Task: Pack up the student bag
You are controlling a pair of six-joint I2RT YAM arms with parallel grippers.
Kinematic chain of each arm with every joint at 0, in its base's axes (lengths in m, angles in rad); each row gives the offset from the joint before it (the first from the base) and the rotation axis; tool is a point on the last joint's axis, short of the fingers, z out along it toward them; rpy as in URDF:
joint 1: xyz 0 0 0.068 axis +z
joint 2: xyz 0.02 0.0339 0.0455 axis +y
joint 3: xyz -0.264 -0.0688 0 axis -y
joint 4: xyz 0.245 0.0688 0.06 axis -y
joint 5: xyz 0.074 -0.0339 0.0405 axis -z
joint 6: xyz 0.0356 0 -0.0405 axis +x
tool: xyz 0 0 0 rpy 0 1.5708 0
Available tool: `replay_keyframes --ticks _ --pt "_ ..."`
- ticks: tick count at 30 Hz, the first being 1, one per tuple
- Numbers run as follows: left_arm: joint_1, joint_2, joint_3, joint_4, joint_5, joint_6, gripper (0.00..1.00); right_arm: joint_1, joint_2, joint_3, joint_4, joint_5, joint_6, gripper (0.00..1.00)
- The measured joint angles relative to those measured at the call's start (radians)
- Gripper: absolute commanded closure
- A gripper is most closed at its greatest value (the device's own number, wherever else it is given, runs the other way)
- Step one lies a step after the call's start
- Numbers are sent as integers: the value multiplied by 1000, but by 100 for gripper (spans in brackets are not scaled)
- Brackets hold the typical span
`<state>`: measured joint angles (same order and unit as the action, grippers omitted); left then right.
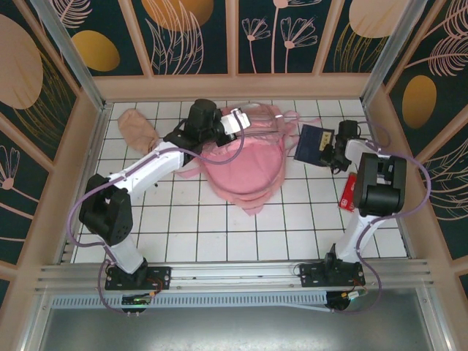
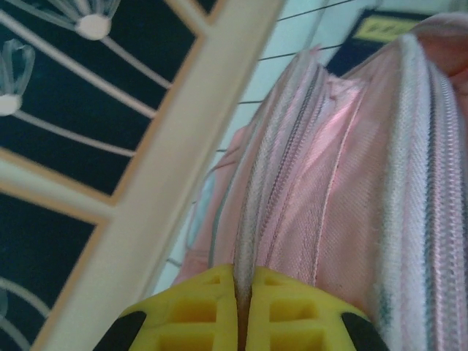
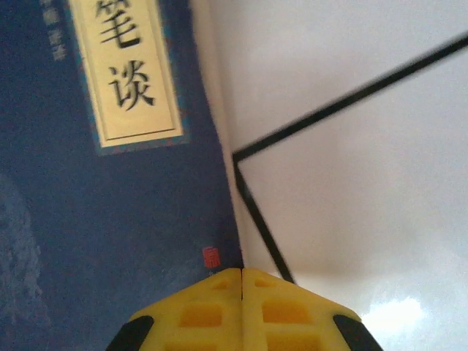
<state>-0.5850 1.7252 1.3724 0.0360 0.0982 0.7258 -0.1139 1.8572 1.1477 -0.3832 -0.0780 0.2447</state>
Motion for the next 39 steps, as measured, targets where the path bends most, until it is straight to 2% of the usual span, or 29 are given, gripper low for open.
replay_keyframes --ticks 4,7,8,9,11,14,16,18,20,21,23,24,26,28,31,33,35,37,39 --pt "12 48 -35 127 -107 0 96 53 -93 -116 -4 9 51 100" --pt "29 100 -33 175 -122 8 92 101 -163 -197 -10 10 86 100" --pt "31 114 -33 185 -122 11 89 117 -185 -219 -16 9 97 100" --pt "35 135 -30 194 -122 17 82 140 -211 -240 -33 9 108 100" --pt "36 161 -25 201 -106 20 67 188 -252 -274 -72 7 130 100" --pt "35 172 -23 199 -53 -22 58 283 -317 -315 -149 5 172 100" --pt "35 166 -23 209 -1 -90 45 357 -364 -344 -195 -2 209 100" --pt "35 142 -34 229 67 -190 42 422 -410 -378 -220 -22 244 100" --pt "35 103 -60 245 135 -302 43 478 -462 -415 -240 -53 282 100" --pt "32 82 -68 246 164 -358 39 501 -491 -433 -251 -71 303 99" --pt "14 53 -68 246 209 -435 28 520 -545 -457 -272 -98 346 80" --pt "-3 45 -66 244 222 -461 26 517 -570 -461 -280 -105 360 72" --pt "-54 52 -42 222 237 -493 26 457 -625 -461 -282 -123 386 64" --pt "-106 87 0 204 247 -532 26 323 -659 -444 -279 -141 393 54" --pt "-156 162 63 205 261 -620 30 99 -636 -370 -252 -134 375 52" --pt "-164 208 88 216 261 -658 30 6 -590 -313 -214 -98 362 52" --pt "-177 280 156 208 256 -678 27 -51 -528 -270 -154 -53 354 53" --pt "-196 398 304 187 245 -690 26 -97 -470 -263 -77 -22 348 55" --pt "-220 514 463 161 235 -717 30 -129 -420 -271 -24 -10 342 57"
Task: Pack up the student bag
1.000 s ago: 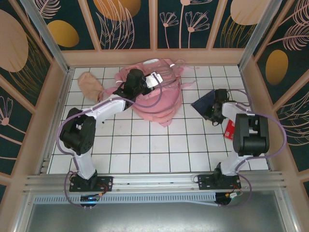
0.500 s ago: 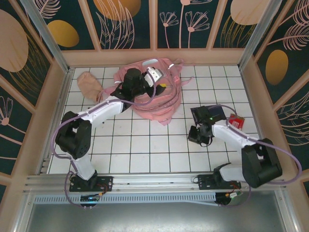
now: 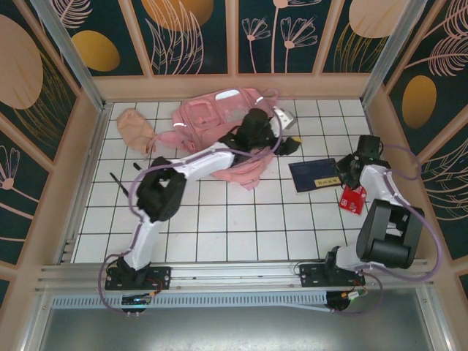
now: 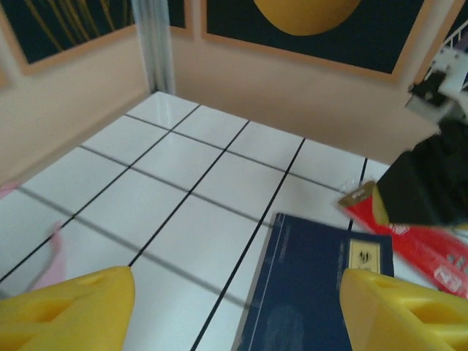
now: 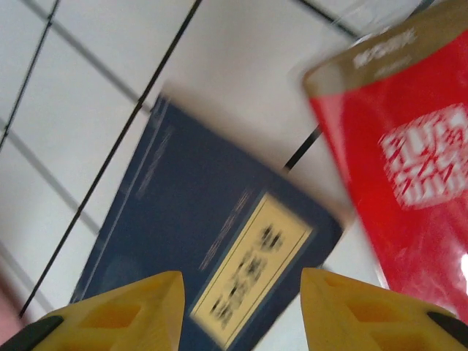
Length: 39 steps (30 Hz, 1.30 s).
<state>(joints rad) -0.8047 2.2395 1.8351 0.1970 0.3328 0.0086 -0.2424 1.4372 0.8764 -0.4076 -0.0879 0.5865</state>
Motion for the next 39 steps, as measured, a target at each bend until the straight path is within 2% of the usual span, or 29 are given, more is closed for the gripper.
replay_keyframes --ticks 4,13,16,19,22,27,35,39 --pt "-43 209 274 -52 -24 -67 28 -18 89 -22 68 12 -24 56" --pt "-68 428 449 -179 -101 -175 27 19 196 -5 121 -17 -138 59" --pt "-67 454 454 -233 -129 -191 28 66 220 13 136 -6 -191 61" --pt "-69 452 417 -253 -144 -204 33 107 224 15 145 6 -230 61" --pt "-75 418 313 -203 -163 -213 39 123 224 15 146 11 -254 62" --pt "-111 212 -48 -117 -161 -216 40 128 222 15 148 -25 -275 61" --pt "-204 -113 -517 -97 -113 -206 35 214 166 -32 148 -124 -237 59" --pt "-203 -270 -684 -115 -97 -242 33 281 74 -97 104 -168 -190 55"
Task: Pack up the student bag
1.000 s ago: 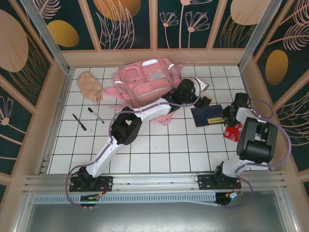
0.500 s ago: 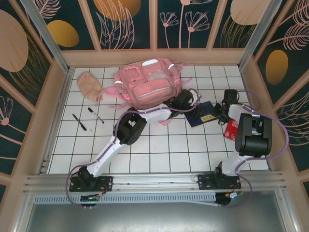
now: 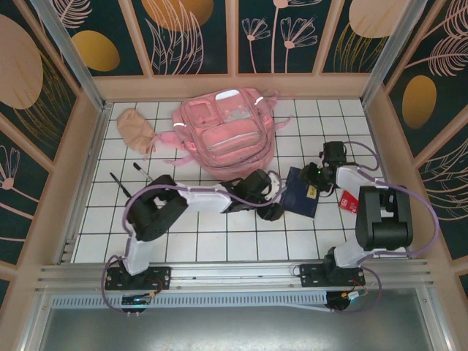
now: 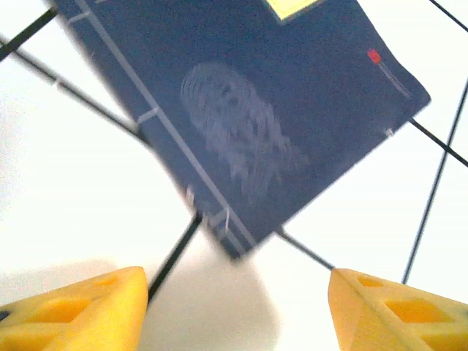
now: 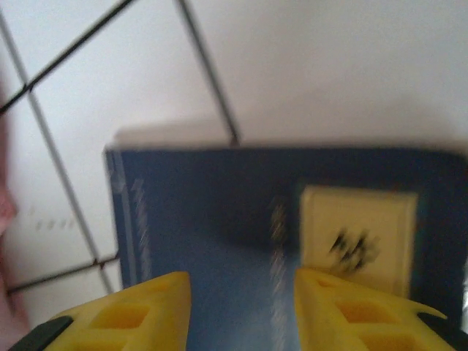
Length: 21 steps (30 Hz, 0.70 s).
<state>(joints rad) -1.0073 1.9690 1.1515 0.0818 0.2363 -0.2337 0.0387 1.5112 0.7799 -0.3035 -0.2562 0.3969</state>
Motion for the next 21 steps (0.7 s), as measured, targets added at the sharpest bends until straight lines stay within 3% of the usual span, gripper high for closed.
replay_keyframes --ticks 5,9,14,21 --pt "9 -129 -62 -18 2 -106 31 -31 -205 -11 -123 76 40 50" --pt "9 -125 3 -43 -13 -169 29 -119 -284 -18 -134 88 42 53" --pt "9 87 304 -129 -28 -212 30 -139 -135 -27 -126 86 12 71" --pt "9 300 527 -320 -140 -285 27 -107 26 -11 -89 81 -67 80"
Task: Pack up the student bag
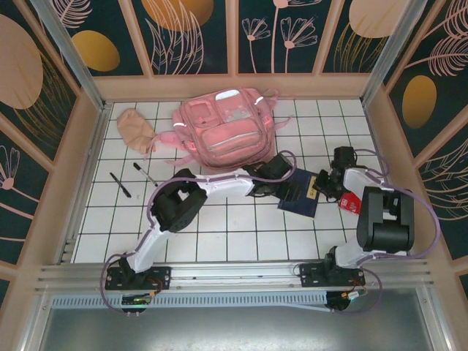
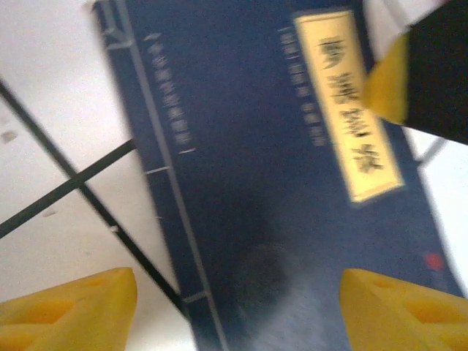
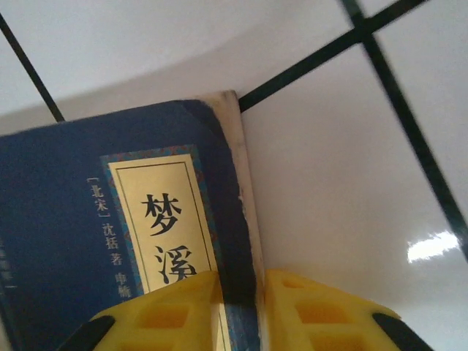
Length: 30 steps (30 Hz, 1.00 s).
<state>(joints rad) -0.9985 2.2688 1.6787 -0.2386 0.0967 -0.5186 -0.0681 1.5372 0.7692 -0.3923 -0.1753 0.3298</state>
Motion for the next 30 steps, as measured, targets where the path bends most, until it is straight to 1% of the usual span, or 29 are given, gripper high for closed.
replay_keyframes --ticks 3,5,7,8,9,13,14,16,19,23,30 --pt "0 28 51 -59 -24 -33 26 17 17 16 17 3 -32 86" --pt "0 36 89 -100 -39 -52 26 25 18 16 28 2 -45 88" --pt "3 49 123 -136 -45 -69 28 33 20 16 35 0 -52 90" --pt "6 55 132 -145 -37 -76 30 38 20 16 41 -6 -58 90" --pt "12 61 135 -151 -17 -84 32 43 20 16 47 -18 -62 91" --pt "44 66 130 -153 86 -98 37 44 18 1 73 -69 -63 93" --pt "53 65 123 -146 112 -105 41 42 14 -5 80 -79 -63 93" --pt "68 55 102 -129 147 -121 46 38 3 -19 95 -92 -63 93" --pt "92 25 38 -75 208 -173 46 37 -16 -42 106 -116 -62 93" --pt "112 -37 -70 -25 282 -256 46 38 -32 -76 114 -183 -58 93" --pt "120 -77 -150 4 360 -359 48 38 -74 -143 191 -229 -32 94"
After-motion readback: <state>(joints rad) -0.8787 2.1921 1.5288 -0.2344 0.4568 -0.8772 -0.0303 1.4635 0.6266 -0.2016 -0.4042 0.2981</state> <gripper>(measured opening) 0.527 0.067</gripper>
